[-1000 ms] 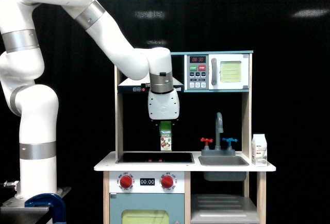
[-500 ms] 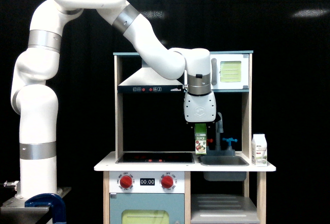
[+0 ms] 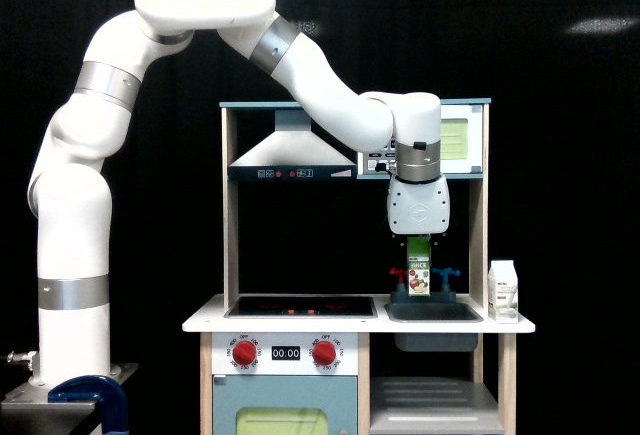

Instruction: Put the green box into the sink

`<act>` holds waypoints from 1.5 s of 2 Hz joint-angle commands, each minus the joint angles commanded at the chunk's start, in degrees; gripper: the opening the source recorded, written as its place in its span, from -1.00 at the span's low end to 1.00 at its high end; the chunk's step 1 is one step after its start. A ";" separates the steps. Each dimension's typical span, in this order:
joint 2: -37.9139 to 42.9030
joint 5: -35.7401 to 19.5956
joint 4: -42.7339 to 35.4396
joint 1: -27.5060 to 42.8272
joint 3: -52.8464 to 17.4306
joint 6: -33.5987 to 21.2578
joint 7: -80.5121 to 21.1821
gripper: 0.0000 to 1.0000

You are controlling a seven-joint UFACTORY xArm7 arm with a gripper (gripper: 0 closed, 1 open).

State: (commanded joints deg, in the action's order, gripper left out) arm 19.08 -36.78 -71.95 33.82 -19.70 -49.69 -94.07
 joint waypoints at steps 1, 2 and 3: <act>1.82 -0.27 -0.91 -1.80 2.38 1.20 -0.11 1.00; 0.17 0.68 0.89 -3.33 3.82 1.68 -0.07 1.00; -18.08 6.88 18.31 -6.10 4.73 2.10 0.91 1.00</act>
State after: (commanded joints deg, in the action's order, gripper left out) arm 1.01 -29.90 -53.64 27.72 -14.96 -47.59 -93.16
